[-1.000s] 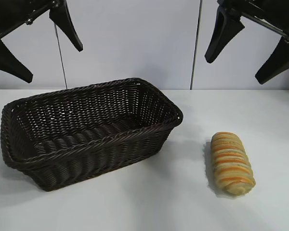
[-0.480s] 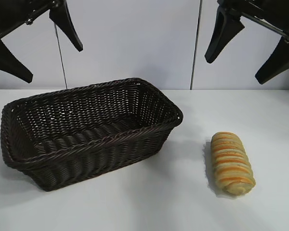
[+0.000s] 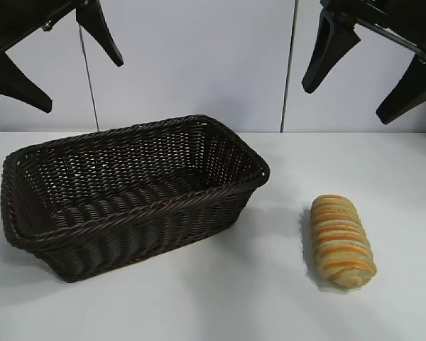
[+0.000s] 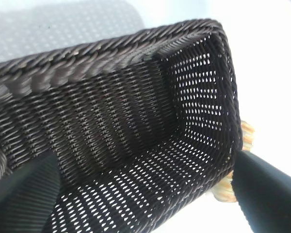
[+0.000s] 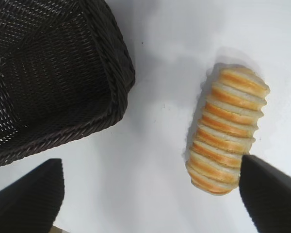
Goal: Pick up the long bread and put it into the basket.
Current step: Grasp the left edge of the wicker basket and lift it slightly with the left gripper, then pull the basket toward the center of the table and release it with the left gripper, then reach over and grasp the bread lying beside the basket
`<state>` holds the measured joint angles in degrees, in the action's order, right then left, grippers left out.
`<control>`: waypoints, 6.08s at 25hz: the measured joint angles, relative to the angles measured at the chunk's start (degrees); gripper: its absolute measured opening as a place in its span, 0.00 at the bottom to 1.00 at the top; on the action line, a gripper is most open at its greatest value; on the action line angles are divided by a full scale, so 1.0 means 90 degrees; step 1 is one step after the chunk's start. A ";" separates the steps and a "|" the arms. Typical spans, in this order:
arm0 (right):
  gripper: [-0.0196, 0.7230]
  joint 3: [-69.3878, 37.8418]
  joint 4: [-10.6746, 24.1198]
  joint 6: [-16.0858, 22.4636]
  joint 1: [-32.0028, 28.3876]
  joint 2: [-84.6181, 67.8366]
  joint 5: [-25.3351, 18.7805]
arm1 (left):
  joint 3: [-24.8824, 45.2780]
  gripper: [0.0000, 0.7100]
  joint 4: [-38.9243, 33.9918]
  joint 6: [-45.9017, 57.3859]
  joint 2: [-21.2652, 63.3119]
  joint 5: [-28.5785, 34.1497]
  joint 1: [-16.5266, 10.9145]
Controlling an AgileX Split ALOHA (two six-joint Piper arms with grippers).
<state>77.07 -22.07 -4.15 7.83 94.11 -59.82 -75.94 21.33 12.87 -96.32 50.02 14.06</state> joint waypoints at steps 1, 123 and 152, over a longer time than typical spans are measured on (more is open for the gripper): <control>0.97 0.0000 0.0000 0.0000 0.0000 0.0000 0.0000 | 0.0020 0.98 -0.0283 0.0159 0.0000 0.0136 -0.0007; 0.97 0.0000 -0.0030 0.0117 0.0000 0.0000 0.0164 | -0.1746 0.98 -0.2476 -0.1253 0.1579 0.2219 -0.3520; 0.97 0.0000 -0.0030 -0.0018 0.0000 0.0000 0.0268 | 0.4157 0.98 -0.2589 -0.1924 0.9291 0.1336 -0.2342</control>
<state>77.07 -22.34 -4.31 7.83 94.11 -57.41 -38.52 -1.97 -4.45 -12.71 62.04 -7.02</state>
